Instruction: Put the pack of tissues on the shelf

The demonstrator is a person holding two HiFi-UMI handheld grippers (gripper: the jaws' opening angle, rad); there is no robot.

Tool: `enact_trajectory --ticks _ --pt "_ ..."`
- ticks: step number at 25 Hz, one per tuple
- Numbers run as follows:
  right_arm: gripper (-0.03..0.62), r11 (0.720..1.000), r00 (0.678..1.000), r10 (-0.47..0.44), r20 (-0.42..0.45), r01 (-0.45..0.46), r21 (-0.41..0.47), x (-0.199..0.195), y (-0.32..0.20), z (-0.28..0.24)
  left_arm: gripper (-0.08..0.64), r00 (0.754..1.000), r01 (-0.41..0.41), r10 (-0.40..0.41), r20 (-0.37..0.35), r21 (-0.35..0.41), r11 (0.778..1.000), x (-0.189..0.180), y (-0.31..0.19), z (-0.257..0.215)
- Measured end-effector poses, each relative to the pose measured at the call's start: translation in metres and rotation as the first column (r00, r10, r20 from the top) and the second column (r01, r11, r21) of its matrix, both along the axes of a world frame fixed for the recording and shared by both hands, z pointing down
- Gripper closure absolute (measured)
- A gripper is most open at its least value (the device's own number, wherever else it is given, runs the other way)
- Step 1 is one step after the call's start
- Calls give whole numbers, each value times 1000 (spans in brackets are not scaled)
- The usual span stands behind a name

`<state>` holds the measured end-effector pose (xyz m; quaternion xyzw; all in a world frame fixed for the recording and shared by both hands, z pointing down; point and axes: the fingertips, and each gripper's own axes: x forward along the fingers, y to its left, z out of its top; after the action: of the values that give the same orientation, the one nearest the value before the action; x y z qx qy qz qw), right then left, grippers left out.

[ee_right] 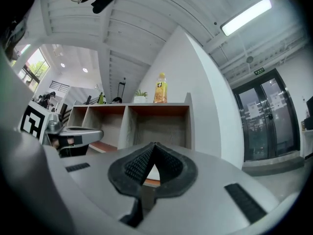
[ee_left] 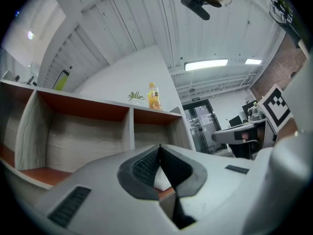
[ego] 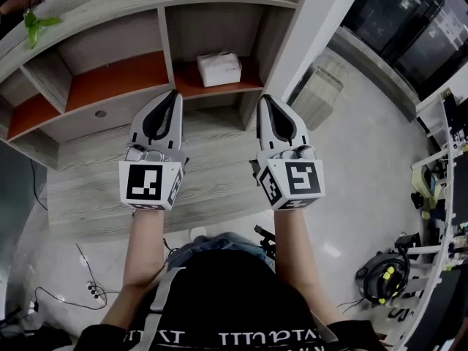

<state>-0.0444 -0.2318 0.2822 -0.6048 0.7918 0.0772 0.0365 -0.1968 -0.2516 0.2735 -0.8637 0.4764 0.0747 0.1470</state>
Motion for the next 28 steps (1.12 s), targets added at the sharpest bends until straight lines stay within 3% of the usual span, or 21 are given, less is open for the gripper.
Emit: enact_trajectory --ticks 14,28 --pt "577 995 991 -76 -107 83 64 17 23 -32 548 998 56 -56 13 22 998 9 22 -20" --pt "577 991 992 -79 -99 89 100 25 29 -44 548 998 62 -63 23 51 997 12 26 -32"
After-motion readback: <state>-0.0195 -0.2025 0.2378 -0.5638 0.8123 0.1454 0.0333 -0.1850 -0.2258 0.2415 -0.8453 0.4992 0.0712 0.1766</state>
